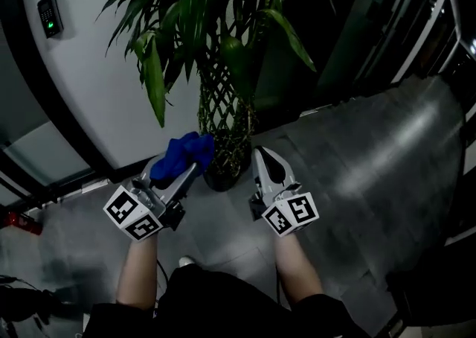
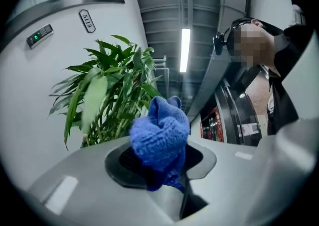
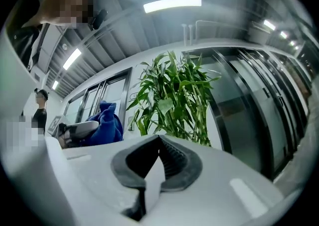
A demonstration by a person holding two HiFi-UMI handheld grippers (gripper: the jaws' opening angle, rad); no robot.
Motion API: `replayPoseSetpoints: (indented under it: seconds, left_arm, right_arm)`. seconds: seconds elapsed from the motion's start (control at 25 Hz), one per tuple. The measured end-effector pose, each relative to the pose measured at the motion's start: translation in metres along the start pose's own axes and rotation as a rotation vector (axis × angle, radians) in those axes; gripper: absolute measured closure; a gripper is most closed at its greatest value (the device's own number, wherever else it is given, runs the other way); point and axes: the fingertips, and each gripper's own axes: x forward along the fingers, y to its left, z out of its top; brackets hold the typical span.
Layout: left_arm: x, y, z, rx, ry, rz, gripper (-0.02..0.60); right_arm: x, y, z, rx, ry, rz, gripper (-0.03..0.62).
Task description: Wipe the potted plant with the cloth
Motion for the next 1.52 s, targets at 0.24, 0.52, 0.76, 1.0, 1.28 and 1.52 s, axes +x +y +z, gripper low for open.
replayPoseSetpoints:
  seconds: [0.24,0.52,0.76,1.0,1.28,1.52]
  left_arm:
    - [0.024,0.004,0.024,0.095,-0.017,0.008,0.430]
    - [0.063,0.024,0.054,0.253,0.002,0.072,0.430]
    - [0.104,0.027,0.092,0.428,0.004,0.115,0.430]
    - [0.152,0.047,0.127,0.551,0.061,0.273,0.430]
    - [0.196,0.061,0.115,0.767,0.249,0.362,0.430]
    - [0.205,0.067,0.093,0.802,0.370,0.374,0.430]
  right_arm:
    - [0.017,-0.015,0.007,-0.018,-0.008,-0.004,0.591]
    - [0.056,-0.047,0.013,-0.050,-0.002,-0.035,0.591]
    - [0.108,-0.063,0.017,-0.032,-0.013,0.088,0.591]
    - [0.154,-0.069,0.037,-0.036,-0.043,0.246,0.591]
    - [0.184,-0.045,0.039,-0.012,-0.045,0.417,0.591]
    - [0.184,-0.028,0.055,-0.018,-0.089,0.510,0.591]
